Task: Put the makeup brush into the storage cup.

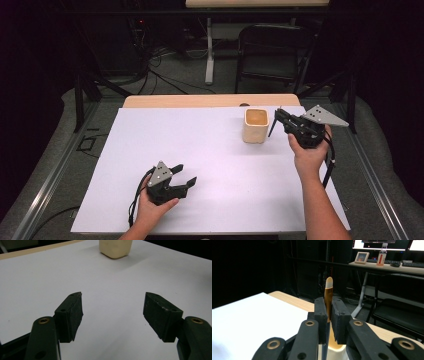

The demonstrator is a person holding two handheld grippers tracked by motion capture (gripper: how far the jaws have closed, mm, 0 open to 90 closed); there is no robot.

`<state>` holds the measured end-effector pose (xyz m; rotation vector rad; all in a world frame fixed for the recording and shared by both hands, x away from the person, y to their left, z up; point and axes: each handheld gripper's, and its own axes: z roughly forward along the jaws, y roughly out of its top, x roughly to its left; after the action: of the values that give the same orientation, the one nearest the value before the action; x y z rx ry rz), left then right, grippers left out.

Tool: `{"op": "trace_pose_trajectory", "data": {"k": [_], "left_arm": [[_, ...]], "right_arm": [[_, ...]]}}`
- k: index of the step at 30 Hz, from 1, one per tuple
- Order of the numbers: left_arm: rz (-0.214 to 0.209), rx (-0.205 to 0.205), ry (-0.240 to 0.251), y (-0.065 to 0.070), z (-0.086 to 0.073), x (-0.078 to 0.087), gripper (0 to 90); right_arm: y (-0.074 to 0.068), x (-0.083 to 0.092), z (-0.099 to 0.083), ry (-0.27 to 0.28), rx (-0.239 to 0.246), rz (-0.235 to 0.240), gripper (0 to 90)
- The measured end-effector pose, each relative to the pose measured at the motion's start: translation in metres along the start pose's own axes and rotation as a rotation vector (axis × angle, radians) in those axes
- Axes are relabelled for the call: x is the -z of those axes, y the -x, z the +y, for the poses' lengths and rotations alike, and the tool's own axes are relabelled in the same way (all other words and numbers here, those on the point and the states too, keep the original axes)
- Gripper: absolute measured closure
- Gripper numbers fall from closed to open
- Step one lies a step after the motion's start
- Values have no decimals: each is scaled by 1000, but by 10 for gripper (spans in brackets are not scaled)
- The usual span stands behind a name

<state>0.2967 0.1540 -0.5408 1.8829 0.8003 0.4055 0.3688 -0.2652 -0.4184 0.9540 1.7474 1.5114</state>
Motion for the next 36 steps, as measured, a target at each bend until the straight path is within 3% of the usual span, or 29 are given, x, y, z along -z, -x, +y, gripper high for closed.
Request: {"op": "trace_pose_trajectory", "data": {"k": [11, 36], "left_arm": [[0, 4, 1, -1, 0, 1, 321], [3, 11, 1, -4, 0, 1, 321]], "right_arm": [[-2, -11, 15, -13, 17, 6, 836], [4, -27, 28, -29, 32, -16, 836]]}}
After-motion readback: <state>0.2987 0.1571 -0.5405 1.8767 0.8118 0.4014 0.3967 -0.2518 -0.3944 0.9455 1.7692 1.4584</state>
